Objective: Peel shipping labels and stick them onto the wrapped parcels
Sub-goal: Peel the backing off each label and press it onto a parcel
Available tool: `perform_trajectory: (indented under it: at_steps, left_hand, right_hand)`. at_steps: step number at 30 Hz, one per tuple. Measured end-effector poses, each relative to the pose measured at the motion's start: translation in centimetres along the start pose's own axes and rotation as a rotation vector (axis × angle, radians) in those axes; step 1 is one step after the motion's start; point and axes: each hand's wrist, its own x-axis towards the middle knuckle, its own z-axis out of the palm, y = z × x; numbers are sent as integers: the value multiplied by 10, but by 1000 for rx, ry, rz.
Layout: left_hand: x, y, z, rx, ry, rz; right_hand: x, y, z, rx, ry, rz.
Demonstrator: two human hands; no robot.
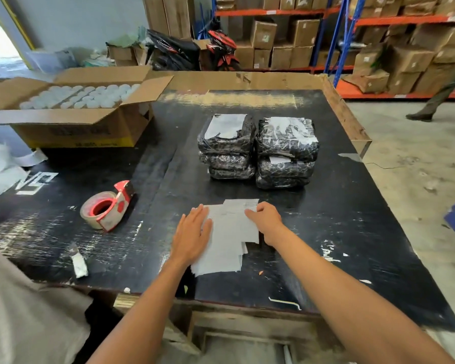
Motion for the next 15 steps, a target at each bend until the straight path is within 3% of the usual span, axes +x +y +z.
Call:
perform_trajectory:
  at_steps: [5,7,10,12,15]
  left_hand:
    - [6,4,-9,2,-117,-53]
    - [13,16,-16,112,-151,-106]
    - [23,56,-22,225,47,-49]
    - [29,94,-22,-86,89,-86]
    - [33,149,-13,-711,-148,-266]
  right_hand:
    - [3,-1,-52,183,-101,6]
    - [4,-1,-75,228,-149,7]
    - [6,-1,-100,276,-225,-7]
    - [7,-4,-111,325,-251,-50]
    - [6,-8,-129,405,-260,-128]
